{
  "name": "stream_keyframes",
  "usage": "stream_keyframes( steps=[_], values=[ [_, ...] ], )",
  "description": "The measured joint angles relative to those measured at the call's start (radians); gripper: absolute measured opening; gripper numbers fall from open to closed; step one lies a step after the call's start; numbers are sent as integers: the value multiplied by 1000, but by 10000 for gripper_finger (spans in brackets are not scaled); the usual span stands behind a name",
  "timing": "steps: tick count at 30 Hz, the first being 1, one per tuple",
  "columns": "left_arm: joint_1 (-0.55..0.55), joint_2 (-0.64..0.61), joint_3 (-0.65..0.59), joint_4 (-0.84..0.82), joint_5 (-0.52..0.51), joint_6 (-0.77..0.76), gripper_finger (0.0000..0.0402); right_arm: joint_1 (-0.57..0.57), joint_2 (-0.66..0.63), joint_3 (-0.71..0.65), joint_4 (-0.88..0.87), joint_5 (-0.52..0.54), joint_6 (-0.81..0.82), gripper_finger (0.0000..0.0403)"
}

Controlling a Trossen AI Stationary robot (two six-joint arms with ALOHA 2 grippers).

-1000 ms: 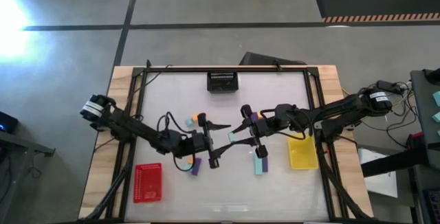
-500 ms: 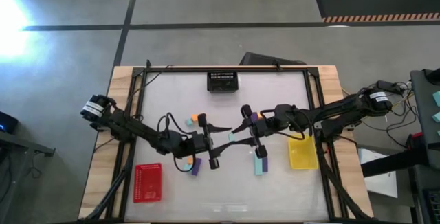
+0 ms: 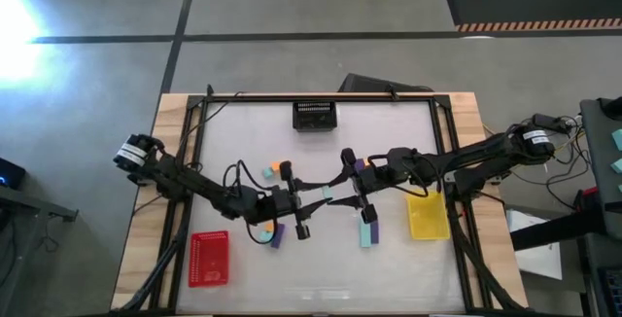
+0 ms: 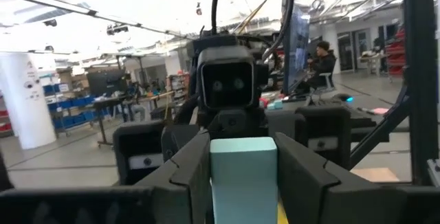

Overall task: Sort & place blocks by color
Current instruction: Put the blue block into the red bin

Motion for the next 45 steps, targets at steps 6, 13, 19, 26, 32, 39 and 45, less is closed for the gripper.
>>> stream_keyframes(
  steps=[6,13,19,26,32,39,45],
  values=[
    [-41,-50,10,-158,-187,-80,114,-2,-91,0,-153,19,23,223],
    [-75,-207,141,-977,-333,-667,114,-3,-229,0,-409,197,47,231],
    [-75,-236,356,-1779,-30,-1323,114,-2,-270,-1,-500,234,63,223],
    [-125,-157,427,-2286,656,-1780,114,-2,-261,-2,-496,235,70,226],
    [-205,-87,369,-2358,829,-1917,114,-2,-256,-2,-496,235,73,226],
    [-277,-47,299,-2357,833,-2055,127,-2,-256,-2,-496,235,74,226],
    [-334,-41,262,-2347,835,-2246,132,-2,-256,-2,-496,235,84,226]
  ],
)
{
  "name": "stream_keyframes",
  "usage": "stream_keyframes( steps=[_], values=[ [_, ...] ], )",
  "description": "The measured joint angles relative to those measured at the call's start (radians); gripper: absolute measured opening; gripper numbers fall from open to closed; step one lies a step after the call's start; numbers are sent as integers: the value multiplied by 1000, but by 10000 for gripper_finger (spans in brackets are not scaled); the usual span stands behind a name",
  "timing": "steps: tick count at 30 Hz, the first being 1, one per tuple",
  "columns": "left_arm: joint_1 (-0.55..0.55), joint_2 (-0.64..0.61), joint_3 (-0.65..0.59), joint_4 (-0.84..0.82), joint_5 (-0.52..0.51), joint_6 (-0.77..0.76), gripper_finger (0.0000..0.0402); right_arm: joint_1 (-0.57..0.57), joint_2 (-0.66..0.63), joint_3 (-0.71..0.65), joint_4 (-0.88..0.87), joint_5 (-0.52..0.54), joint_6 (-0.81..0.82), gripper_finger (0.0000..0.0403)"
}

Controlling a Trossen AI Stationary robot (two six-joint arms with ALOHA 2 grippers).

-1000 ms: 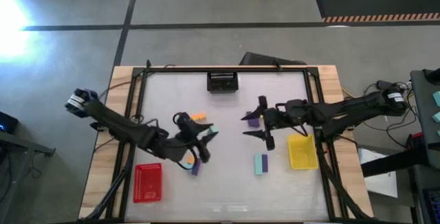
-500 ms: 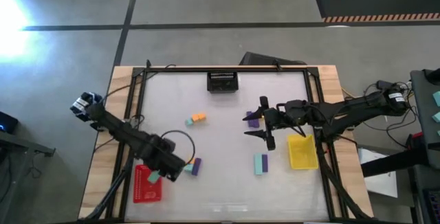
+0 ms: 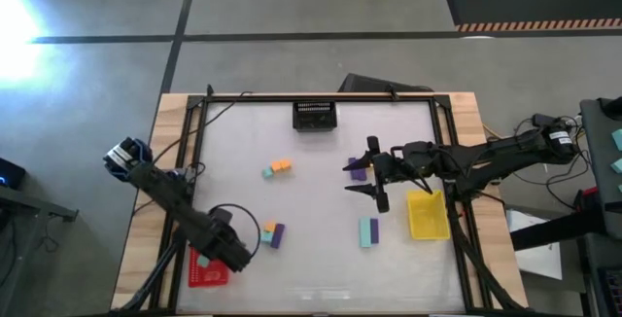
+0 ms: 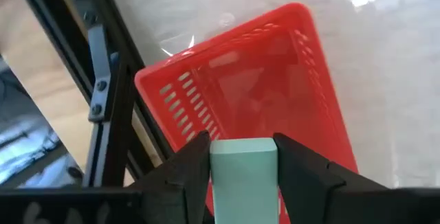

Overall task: Sort & place blocks by color
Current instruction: Put the blue block into the red bin

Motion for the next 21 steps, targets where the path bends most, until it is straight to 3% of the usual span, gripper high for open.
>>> stream_keyframes(
  steps=[8,21],
  values=[
    [-56,3,-16,44,-63,-161,135,0,0,0,-1,0,5,226],
    [-57,2,-68,87,-67,-183,136,0,0,0,-2,-1,5,226]
  ],
)
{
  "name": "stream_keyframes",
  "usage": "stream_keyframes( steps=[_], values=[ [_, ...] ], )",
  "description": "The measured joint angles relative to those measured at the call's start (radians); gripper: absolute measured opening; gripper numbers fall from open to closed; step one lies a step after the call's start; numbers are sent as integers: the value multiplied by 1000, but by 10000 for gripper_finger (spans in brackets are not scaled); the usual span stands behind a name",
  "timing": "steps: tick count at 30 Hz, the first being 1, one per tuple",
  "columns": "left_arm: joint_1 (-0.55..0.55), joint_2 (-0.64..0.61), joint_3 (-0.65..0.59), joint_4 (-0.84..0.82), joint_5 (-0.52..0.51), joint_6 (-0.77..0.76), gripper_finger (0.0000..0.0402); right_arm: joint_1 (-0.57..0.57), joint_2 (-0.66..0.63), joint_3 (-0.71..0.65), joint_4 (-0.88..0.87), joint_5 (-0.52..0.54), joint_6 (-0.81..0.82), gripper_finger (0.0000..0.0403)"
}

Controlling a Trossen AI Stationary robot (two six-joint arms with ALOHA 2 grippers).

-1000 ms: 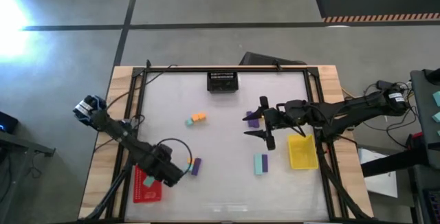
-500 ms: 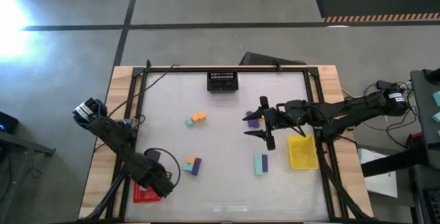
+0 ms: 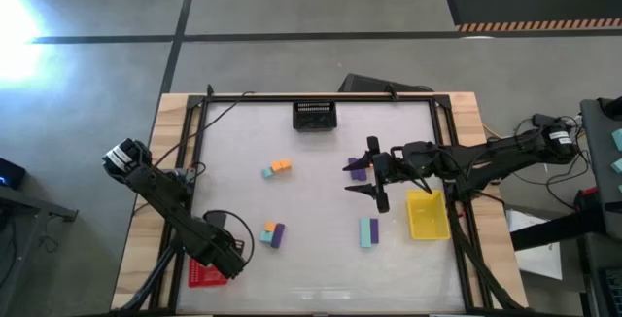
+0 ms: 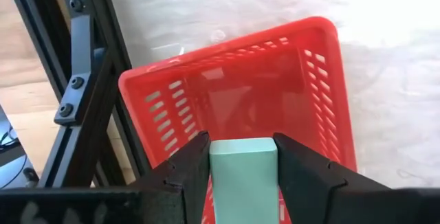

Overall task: Sort & place blocks by color
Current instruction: Put the blue block into the red bin

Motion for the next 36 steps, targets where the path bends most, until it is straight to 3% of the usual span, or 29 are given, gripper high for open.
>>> stream_keyframes(
  steps=[29,36],
  values=[
    [0,-11,-8,18,0,56,138,0,0,0,1,0,-4,226],
    [0,-11,-8,18,0,56,190,0,0,0,1,0,-7,226]
  ],
)
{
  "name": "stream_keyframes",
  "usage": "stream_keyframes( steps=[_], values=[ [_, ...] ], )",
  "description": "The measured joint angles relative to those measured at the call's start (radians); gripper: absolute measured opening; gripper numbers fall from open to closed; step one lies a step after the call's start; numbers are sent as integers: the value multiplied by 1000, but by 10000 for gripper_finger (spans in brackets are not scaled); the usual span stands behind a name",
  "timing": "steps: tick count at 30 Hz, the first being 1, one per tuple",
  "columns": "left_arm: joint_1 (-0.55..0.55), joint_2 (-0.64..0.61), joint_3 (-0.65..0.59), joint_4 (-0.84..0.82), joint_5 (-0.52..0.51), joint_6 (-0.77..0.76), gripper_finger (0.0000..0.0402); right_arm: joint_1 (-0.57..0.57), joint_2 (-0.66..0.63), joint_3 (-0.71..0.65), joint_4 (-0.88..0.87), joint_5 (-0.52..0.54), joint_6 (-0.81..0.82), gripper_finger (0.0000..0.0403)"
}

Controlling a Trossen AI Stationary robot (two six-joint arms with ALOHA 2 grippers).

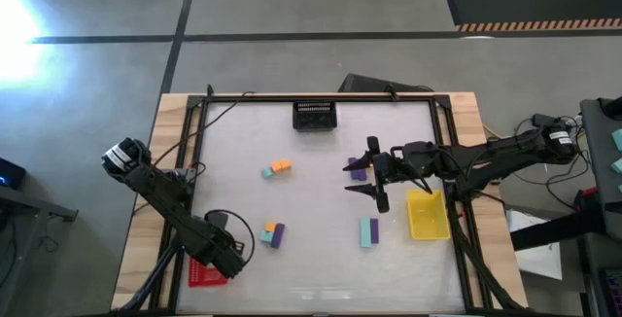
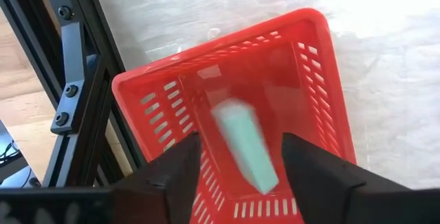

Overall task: Sort & place blocks by color
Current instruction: Put the blue block into the red bin, then put the yellow block into the black bin

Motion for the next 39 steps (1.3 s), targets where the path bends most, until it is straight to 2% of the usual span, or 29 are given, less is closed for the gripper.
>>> stream_keyframes(
  steps=[5,13,17,24,34,39],
  values=[
    [1,-2,18,-1,8,44,229,0,0,0,0,0,0,226],
    [32,-38,123,-8,5,133,234,0,0,0,5,0,-1,226],
    [58,-38,198,28,-62,362,235,0,0,0,6,0,-3,226],
    [142,-39,231,189,-303,813,235,0,0,0,-3,0,-15,226],
    [268,-34,192,212,-376,1400,235,0,-29,0,-87,-1,-46,226],
    [304,-34,122,209,-389,1592,235,0,-23,0,-96,-2,-46,226]
  ],
)
